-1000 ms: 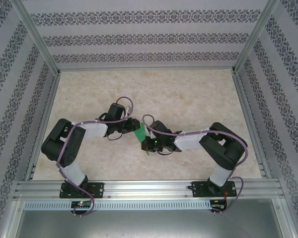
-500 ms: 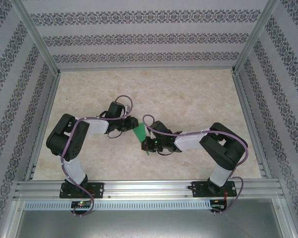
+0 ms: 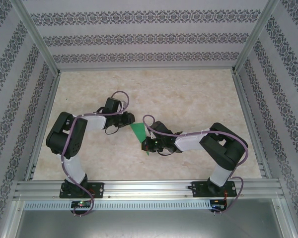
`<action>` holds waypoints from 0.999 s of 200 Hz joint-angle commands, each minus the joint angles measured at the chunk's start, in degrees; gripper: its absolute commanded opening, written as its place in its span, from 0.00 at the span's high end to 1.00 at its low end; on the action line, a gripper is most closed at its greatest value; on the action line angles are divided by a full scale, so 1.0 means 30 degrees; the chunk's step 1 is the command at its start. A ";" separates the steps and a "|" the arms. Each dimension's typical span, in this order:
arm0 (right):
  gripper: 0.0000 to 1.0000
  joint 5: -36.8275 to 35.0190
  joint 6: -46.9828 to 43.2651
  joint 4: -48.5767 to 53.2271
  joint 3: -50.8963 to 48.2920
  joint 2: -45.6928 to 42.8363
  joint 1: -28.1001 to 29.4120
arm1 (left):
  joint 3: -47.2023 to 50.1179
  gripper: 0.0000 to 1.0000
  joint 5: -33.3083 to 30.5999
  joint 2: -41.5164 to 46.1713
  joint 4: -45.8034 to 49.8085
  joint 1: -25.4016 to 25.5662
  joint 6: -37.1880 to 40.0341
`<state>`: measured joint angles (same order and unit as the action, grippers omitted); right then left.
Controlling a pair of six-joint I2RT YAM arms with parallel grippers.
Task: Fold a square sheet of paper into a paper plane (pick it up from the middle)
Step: Fold the wing for the fifth time at the center of the table.
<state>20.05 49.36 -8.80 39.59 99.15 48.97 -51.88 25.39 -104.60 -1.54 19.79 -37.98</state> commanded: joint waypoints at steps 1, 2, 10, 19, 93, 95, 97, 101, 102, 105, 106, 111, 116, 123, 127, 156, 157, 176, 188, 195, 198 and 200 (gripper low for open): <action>1.00 -0.0737 -0.0256 0.2552 -0.0901 0.1226 0.0139 | -0.0682 0.71 -0.0223 0.0471 0.0909 -0.0361 0.0795; 1.00 -0.0737 -0.0269 0.2552 -0.0897 0.1226 0.0140 | -0.0718 0.71 -0.0212 0.0500 0.0946 -0.0374 0.0794; 1.00 -0.0752 -0.0269 0.2580 -0.0864 0.1255 0.0107 | -0.0804 0.71 0.0095 0.0730 0.1003 -0.0375 0.0727; 1.00 -0.0792 -0.0254 0.2553 -0.0813 0.1263 0.0112 | -0.0670 0.71 0.0535 0.1124 0.0715 -0.0358 0.0389; 1.00 -0.0595 -0.0137 0.2083 -0.0542 0.1775 0.0031 | 0.1219 0.71 0.1960 0.3719 -0.0937 0.1684 -0.1366; 1.00 -0.0592 -0.0122 0.2039 -0.0542 0.1781 0.0048 | 0.1233 0.71 0.2061 0.3627 -0.0977 0.1735 -0.1475; 1.00 -0.0591 -0.0118 0.2013 -0.0542 0.1804 0.0052 | 0.1295 0.72 0.2167 0.3574 -0.1067 0.1807 -0.1539; 1.00 -0.0563 -0.0122 0.1981 -0.0542 0.1811 0.0053 | 0.1423 0.72 0.2375 0.3388 -0.1321 0.1882 -0.1764; 1.00 -0.0562 -0.0115 0.1974 -0.0542 0.1812 0.0053 | 0.1462 0.72 0.2420 0.3336 -0.1385 0.1905 -0.1847; 1.00 -0.0551 -0.0108 0.1930 -0.0542 0.1838 0.0046 | 0.1603 0.72 0.2566 0.3213 -0.1679 0.1922 -0.2052; 1.00 -0.0541 -0.0093 0.1948 -0.0542 0.1825 0.0050 | 0.1640 0.72 0.2618 0.3160 -0.1769 0.1954 -0.2153; 1.00 -0.0576 -0.0062 0.1911 -0.0570 0.1790 0.0053 | 0.1883 0.72 0.2842 0.2944 -0.2416 0.2008 -0.2545; 1.00 -0.0616 -0.0046 0.1881 -0.0572 0.1757 0.0045 | 0.2183 0.72 0.3040 0.2710 -0.3020 0.2053 -0.2897; 1.00 -0.0660 -0.0040 0.1864 -0.0585 0.1697 0.0053 | 0.2479 0.72 0.3242 0.2413 -0.3711 0.2151 -0.3269; 1.00 -0.0654 -0.0026 0.1851 -0.0572 0.1695 0.0053 | 0.2599 0.72 0.3309 0.2255 -0.3947 0.2224 -0.3360; 1.00 -0.0690 0.0007 0.1849 -0.0497 0.1600 0.0024 | 0.2721 0.73 0.3544 0.1316 -0.4164 0.2834 -0.3432; 1.00 -0.0699 0.0008 0.1848 -0.0490 0.1603 0.0024 | 0.2712 0.73 0.3547 0.1304 -0.4169 0.2835 -0.3429; 1.00 -0.0739 0.0128 0.1753 -0.0512 0.1662 0.0024 | 0.2805 0.73 0.3303 0.0883 -0.4202 0.3097 -0.3367; 1.00 -0.0701 0.0155 0.1655 -0.0483 0.1610 0.0023 | 0.2849 0.73 0.2906 0.0531 -0.4051 0.3127 -0.3367; 1.00 -0.0704 0.0171 0.1633 -0.0487 0.1584 0.0020 | 0.2922 0.74 0.2484 0.0354 -0.3823 0.3116 -0.3367; 1.00 -0.0667 0.0184 0.1598 -0.0509 0.1556 -0.0002 | 0.2953 0.74 0.2296 0.0273 -0.3727 0.3120 -0.3367; 1.00 -0.0654 0.0200 0.1581 -0.0534 0.1528 0.0018 | 0.2963 0.74 0.2211 0.0231 -0.3696 0.3113 -0.3367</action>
<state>21.02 49.60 -9.26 39.64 99.53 48.60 -43.75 34.02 -102.24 -10.22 28.64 -47.22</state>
